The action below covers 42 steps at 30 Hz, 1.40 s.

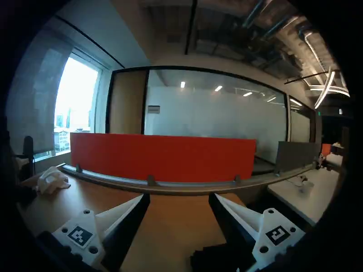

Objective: Fold towel

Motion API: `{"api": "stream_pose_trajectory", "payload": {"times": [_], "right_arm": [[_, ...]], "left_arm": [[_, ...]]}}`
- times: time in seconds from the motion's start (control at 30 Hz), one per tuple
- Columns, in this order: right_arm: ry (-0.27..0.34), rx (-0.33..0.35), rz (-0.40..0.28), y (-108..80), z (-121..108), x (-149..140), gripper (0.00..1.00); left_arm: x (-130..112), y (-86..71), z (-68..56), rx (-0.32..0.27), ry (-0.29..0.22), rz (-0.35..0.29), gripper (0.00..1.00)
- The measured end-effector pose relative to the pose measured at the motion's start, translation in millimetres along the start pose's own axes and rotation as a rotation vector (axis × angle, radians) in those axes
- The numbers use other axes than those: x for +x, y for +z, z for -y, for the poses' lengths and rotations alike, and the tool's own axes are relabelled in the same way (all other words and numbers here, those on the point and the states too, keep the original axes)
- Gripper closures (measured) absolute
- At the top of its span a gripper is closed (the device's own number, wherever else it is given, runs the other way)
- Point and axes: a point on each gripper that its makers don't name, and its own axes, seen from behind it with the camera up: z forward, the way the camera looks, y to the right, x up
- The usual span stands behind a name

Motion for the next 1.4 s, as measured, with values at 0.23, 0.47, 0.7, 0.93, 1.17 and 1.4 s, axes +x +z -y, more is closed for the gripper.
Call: {"api": "stream_pose_trajectory", "payload": {"times": [0.23, 0.47, 0.7, 0.93, 1.17, 1.4], "right_arm": [[0.043, 0.021, -0.024, 1.6, 26.4, 10.9, 0.0], [0.065, 0.048, -0.038, 2.2, 48.3, 15.2, 0.0], [0.07, 0.054, -0.041, 2.1, 57.0, 16.0, 0.0], [0.065, 0.062, -0.047, -0.1, 68.0, 21.1, 0.0], [0.038, 0.063, -0.053, 0.0, 75.9, 20.9, 0.0], [0.022, 0.053, -0.054, -0.1, 84.1, 9.3, 0.0]], "left_arm": [[7.4, 1.3, 4.4, 0.003, -0.024, -0.015, 0.03], [13.4, 1.6, 8.9, 0.013, -0.03, -0.029, 0.03], [14.1, 0.7, 17.0, 0.035, -0.029, -0.044, 0.03], [10.4, -1.4, 19.2, 0.038, -0.012, -0.044, 0.03], [-0.4, -1.8, 18.3, 0.028, -0.017, -0.062, 0.03], [-28.2, -0.8, 20.0, 0.025, -0.025, -0.056, 0.03]]}}
